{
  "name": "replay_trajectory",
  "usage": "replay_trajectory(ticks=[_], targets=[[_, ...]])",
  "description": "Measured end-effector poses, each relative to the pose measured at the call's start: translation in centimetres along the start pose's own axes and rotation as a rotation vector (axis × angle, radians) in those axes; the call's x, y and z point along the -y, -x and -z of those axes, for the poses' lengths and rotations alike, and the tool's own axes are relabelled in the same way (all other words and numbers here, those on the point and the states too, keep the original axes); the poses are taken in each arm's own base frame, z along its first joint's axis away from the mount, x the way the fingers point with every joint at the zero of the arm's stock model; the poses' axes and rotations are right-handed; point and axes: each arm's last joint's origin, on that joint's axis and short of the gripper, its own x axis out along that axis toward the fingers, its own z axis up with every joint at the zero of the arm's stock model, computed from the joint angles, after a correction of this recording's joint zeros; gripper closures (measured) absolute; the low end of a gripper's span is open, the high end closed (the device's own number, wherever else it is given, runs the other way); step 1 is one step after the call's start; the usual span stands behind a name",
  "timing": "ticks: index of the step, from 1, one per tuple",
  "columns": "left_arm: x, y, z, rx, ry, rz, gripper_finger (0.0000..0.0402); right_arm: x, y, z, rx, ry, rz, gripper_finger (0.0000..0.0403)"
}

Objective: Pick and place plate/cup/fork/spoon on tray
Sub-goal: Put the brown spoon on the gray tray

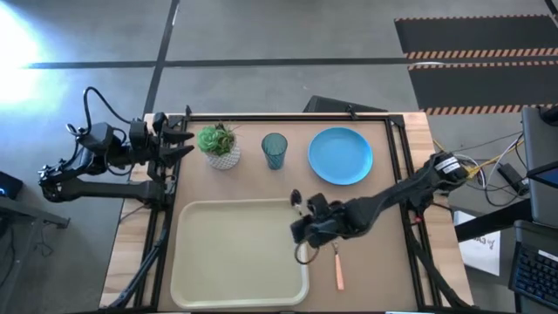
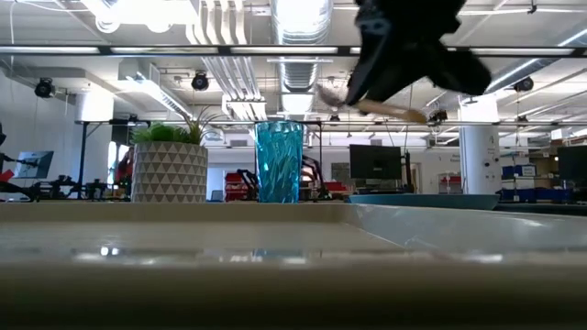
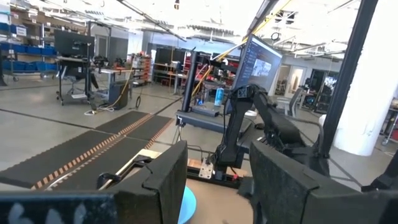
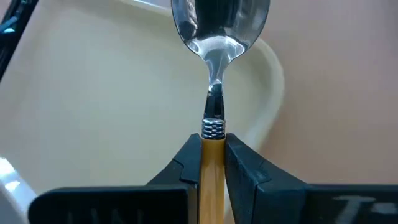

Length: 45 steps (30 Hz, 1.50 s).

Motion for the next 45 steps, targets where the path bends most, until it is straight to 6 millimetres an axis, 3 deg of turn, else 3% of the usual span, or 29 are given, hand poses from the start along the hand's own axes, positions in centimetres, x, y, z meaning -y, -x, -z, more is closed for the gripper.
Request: replay_trajectory(ticks=[5,12,24,31,45], targets=[[0.0,0.0,0.0,0.001,0.000,-0.001,0.0244,-0.9,-3.6,0.4,-0.088,0.004,-0.065,0.0373],[0.0,0.1,0.0,0.001,0.000,-0.001,0.0244,-1.6,-7.6,3.0,-0.193,-0.087,-0.097,0.0373],[0.0,0.0,0.0,-0.004,0.009,-0.004,0.0244,-3.3,-8.2,7.5,-0.201,-0.307,-0.074,0.0373],[-0.1,0.1,0.4,-0.039,-0.002,-0.011,0.0244,-3.2,-7.4,7.6,-0.010,-0.425,0.048,0.0373],[-0.1,1.1,0.5,-0.049,-0.003,-0.013,0.0244,-6.5,-8.9,8.8,-0.195,-0.343,0.087,0.0373]])
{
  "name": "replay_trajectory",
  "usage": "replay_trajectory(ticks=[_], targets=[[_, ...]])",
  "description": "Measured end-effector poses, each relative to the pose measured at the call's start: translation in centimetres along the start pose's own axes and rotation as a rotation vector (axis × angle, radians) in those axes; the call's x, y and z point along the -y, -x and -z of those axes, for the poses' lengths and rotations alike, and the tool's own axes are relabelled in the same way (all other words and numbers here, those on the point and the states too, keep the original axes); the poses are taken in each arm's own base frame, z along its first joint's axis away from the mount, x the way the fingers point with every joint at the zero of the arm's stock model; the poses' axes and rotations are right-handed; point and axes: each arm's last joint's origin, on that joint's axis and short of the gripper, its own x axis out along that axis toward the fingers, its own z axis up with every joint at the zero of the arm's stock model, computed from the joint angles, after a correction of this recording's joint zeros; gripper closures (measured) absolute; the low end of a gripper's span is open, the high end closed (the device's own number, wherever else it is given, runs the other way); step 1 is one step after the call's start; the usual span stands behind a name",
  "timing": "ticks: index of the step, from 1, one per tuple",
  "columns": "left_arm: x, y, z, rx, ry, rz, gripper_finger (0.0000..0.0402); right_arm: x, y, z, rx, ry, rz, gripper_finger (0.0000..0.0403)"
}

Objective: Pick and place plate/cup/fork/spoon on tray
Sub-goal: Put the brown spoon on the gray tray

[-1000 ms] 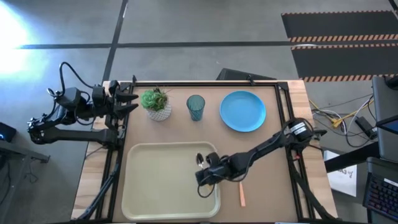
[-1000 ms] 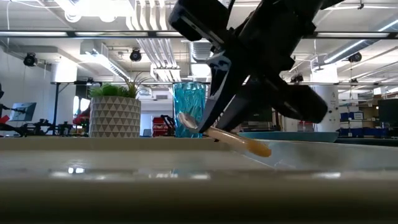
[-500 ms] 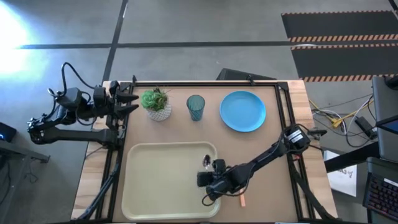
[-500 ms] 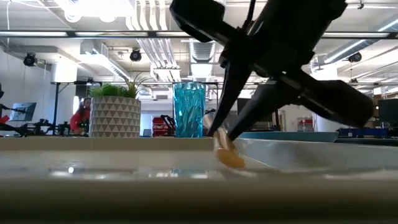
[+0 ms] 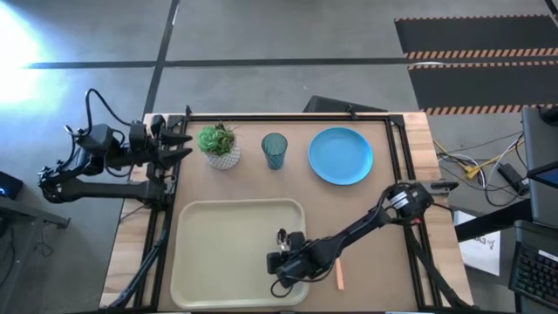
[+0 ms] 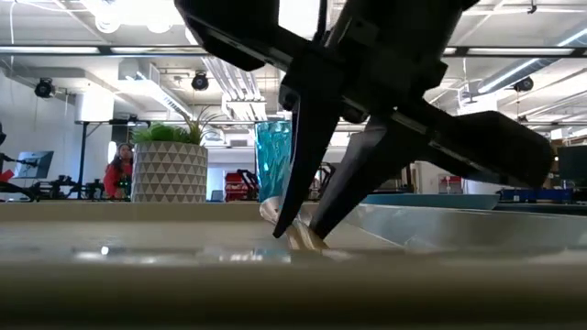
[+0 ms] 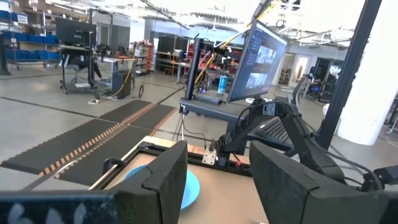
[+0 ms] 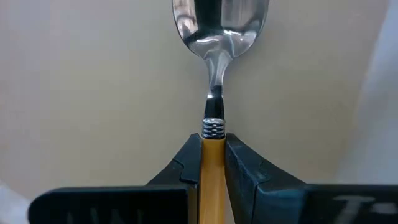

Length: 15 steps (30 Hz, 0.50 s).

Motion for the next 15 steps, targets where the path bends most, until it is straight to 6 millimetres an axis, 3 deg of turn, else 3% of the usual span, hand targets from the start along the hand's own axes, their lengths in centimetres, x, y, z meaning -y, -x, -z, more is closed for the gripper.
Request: replay_trajectory(ticks=[11,15], targets=[[0.00,0.24,-0.07,0.009,0.000,0.002,0.0244,-0.35,0.54,0.19,0.002,0.008,0.046,0.0373],[0.00,0.24,-0.07,0.010,0.001,0.002,0.0244,-0.39,0.54,0.15,0.015,0.007,0.038,0.0330]])
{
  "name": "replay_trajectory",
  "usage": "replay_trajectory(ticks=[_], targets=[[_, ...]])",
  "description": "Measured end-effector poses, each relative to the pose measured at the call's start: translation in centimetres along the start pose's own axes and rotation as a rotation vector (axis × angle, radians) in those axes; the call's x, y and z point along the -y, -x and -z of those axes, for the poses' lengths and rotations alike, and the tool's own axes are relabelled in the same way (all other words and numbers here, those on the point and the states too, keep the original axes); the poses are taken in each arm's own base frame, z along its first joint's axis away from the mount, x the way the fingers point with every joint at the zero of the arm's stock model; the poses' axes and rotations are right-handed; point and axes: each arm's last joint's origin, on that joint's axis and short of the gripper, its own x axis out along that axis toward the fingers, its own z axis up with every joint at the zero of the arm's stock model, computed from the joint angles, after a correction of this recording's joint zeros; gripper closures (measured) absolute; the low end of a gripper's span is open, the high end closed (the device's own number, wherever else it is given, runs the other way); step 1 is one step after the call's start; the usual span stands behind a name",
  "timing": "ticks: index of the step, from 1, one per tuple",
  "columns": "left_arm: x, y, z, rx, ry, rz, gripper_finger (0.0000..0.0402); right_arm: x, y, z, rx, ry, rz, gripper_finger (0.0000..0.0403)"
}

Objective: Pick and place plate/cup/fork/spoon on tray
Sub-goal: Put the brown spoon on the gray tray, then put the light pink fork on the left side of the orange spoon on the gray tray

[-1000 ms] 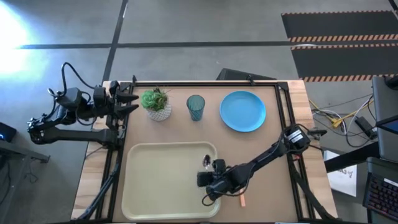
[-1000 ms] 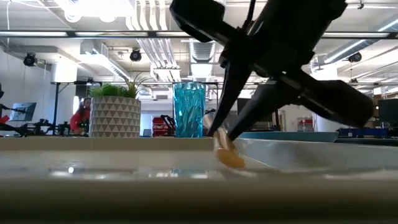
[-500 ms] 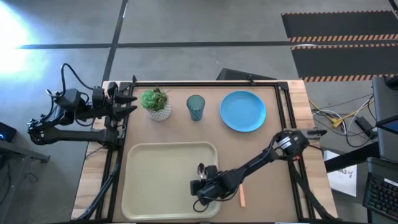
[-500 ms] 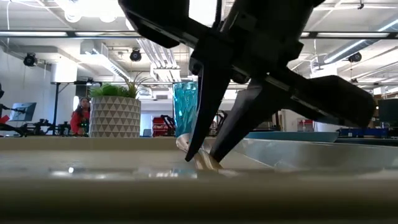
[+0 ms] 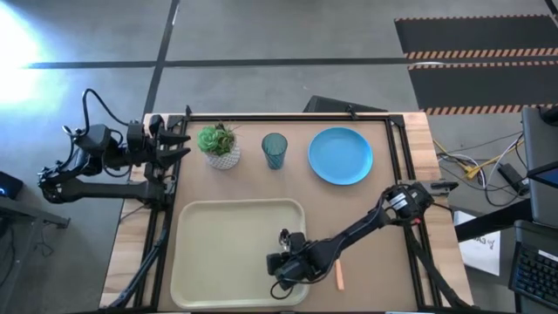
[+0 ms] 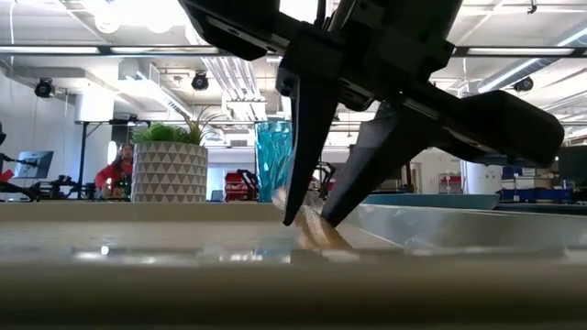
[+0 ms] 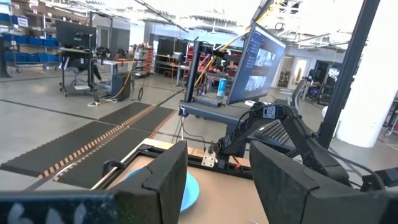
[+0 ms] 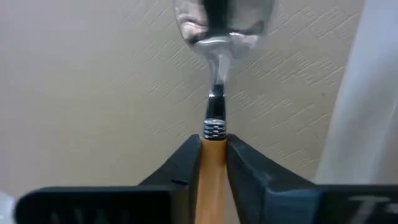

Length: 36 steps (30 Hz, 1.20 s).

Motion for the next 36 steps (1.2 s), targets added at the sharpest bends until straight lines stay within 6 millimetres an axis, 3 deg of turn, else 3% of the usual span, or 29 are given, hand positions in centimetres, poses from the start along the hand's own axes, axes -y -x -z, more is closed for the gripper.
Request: replay_trajectory(ticks=[4,10,19,24,29,36], targets=[[0.0,0.0,0.0,0.000,0.000,0.000,0.0244,0.0,0.0,0.0,-0.001,0.000,-0.001,0.0289],[0.0,0.0,0.0,-0.001,0.000,0.000,0.0244,-0.1,0.4,-0.1,-0.002,0.024,-0.005,0.0282],[0.0,0.0,0.0,0.000,0.000,0.001,0.0244,-0.2,3.2,-0.8,-0.014,0.084,-0.001,0.0292],[0.0,0.0,0.0,-0.002,0.000,0.001,0.0244,0.8,5.6,-1.0,-0.057,0.105,0.098,0.0284],[0.0,0.0,0.3,-0.030,-0.002,-0.004,0.0244,2.2,7.6,-0.3,-0.099,0.073,0.203,0.0278],[0.0,0.0,0.3,-0.027,-0.002,-0.003,0.0244,3.8,9.0,2.2,-0.111,-0.001,0.261,0.0276]])
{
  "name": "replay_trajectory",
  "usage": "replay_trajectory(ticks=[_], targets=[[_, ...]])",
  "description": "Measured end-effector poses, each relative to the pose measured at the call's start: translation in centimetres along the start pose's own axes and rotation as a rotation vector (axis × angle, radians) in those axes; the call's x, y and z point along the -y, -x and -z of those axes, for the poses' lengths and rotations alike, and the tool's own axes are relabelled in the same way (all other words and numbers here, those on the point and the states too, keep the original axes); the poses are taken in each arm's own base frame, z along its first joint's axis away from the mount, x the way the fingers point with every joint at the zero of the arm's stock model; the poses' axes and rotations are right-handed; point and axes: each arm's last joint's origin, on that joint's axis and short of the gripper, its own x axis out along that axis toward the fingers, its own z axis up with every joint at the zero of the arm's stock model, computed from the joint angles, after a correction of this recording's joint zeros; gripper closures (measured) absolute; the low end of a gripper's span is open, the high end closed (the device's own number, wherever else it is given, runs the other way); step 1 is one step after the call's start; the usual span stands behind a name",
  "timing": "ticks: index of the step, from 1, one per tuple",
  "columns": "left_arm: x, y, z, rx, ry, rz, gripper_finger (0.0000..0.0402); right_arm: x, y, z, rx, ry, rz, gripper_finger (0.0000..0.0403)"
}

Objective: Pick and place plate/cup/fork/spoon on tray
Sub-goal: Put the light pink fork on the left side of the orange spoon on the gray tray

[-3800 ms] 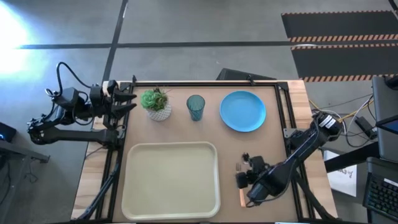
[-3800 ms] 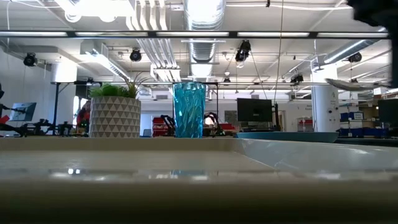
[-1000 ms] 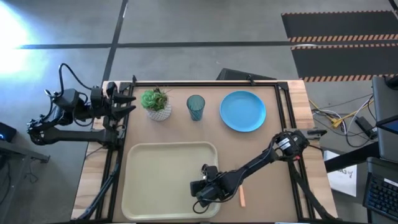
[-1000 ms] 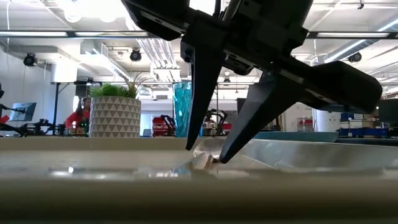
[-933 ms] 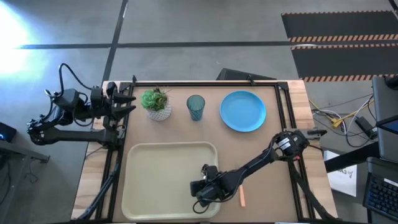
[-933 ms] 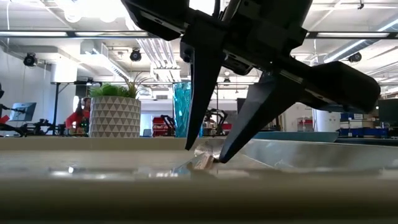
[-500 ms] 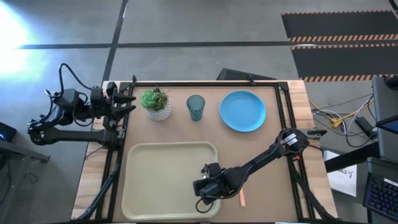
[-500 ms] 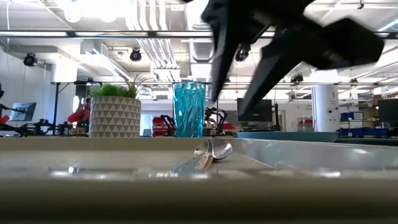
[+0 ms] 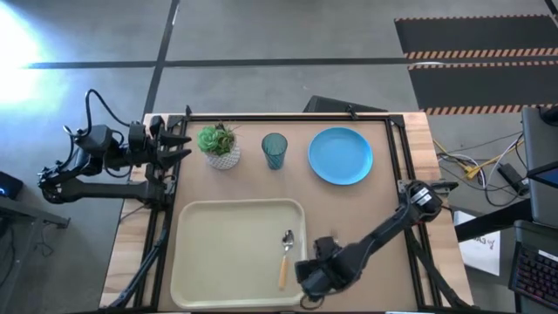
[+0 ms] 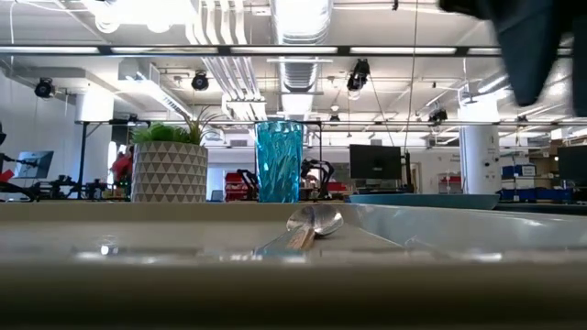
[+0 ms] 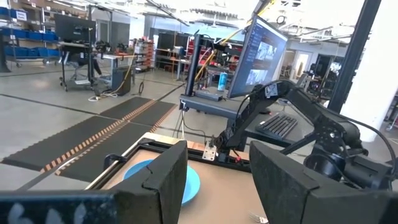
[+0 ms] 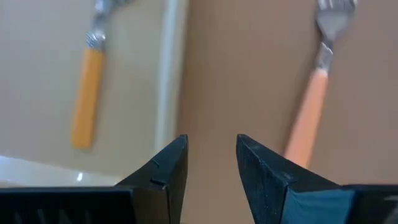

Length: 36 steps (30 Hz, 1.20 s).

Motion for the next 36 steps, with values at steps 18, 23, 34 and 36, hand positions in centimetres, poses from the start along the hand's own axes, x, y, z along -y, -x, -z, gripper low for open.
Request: replay_trajectory(ticks=[18,23,34,36], targets=[[0.0,0.0,-0.1,0.005,0.000,0.001,0.0244,2.5,-1.6,0.4,0.023,-0.019,0.183,0.0228],[0.0,0.0,-0.1,0.005,0.000,0.000,0.0244,3.2,-2.7,0.1,0.041,-0.019,0.215,0.0227],[0.0,0.0,-0.1,0.006,0.000,0.006,0.0244,4.1,-5.2,-0.1,0.003,-0.029,0.147,0.0227],[0.1,0.0,-0.1,0.004,0.001,0.019,0.0244,4.3,-6.0,-0.2,-0.008,-0.039,0.125,0.0227]])
